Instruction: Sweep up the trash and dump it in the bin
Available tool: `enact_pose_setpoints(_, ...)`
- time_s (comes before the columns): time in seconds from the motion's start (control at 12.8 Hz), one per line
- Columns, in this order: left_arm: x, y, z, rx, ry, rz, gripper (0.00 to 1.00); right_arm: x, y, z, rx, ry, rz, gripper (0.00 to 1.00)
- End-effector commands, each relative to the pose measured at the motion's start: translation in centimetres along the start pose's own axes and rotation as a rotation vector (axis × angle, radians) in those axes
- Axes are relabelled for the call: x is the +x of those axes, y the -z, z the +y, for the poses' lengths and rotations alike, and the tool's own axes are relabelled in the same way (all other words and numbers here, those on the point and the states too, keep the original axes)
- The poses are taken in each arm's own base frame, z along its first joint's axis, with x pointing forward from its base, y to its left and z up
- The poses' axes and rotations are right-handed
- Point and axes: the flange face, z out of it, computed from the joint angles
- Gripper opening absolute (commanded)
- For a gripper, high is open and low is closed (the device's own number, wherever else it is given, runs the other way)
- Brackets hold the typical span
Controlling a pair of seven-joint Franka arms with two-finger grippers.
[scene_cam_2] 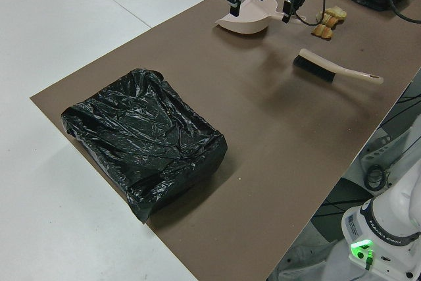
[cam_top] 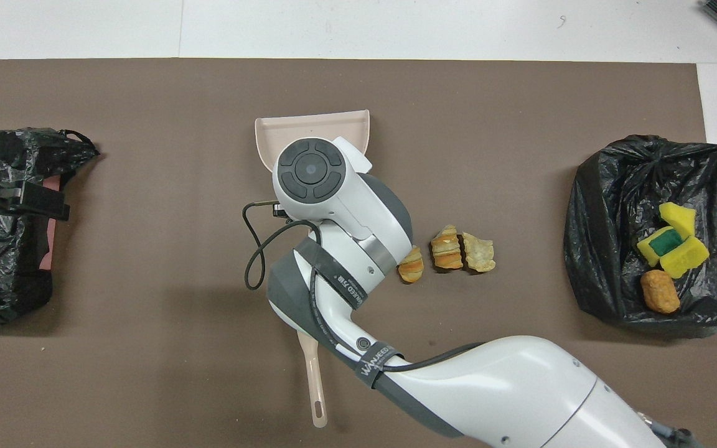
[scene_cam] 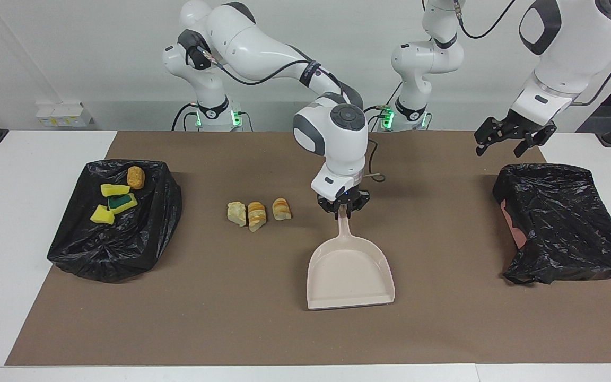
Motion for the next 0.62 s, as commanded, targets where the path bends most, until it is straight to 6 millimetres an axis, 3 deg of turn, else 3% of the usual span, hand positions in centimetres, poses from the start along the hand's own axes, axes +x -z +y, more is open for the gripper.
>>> enact_pose_setpoints(0.0, 0.3, 0.4, -0.4, 0.014, 0.002, -0.003, 1.0, -0.1, -1.0, -0.4, 0.026, -0.014, -0.004, 0.01)
enact_pose_setpoints(0.08, 0.4, 0.3, -0.3, 0.014, 0.001, 0.0, 1.0, -0.2, -0.9, -0.5, 0.026, -0.012, -0.002, 0.11)
enact_pose_setpoints(0.23, 0.6, 0.3, 0.5, 0.015, -0.007, 0.023, 1.0, 0.1, -1.3, 0.2, 0.026, -0.008, 0.0, 0.55)
enact_pose_setpoints(0.31, 0.9, -0.2, 0.7, 0.016, -0.01, 0.05, 1.0, -0.1, -1.3, 0.0, 0.029, -0.006, -0.001, 0.67)
enact_pose_setpoints(0.39, 1.1, -0.6, 1.2, 0.017, -0.016, 0.071, 1.0, -0.3, -0.6, -0.1, 0.029, -0.004, -0.005, 0.77)
enact_pose_setpoints(0.47, 1.3, -1.2, 2.6, 0.014, -0.032, 0.074, 1.0, -0.7, 1.5, 0.0, 0.029, 0.0, 0.005, 1.0)
enact_pose_setpoints(0.55, 1.6, -2.0, 5.0, 0.012, -0.038, 0.072, 1.0, -1.6, 2.7, 0.2, 0.015, 0.013, 0.005, 1.0)
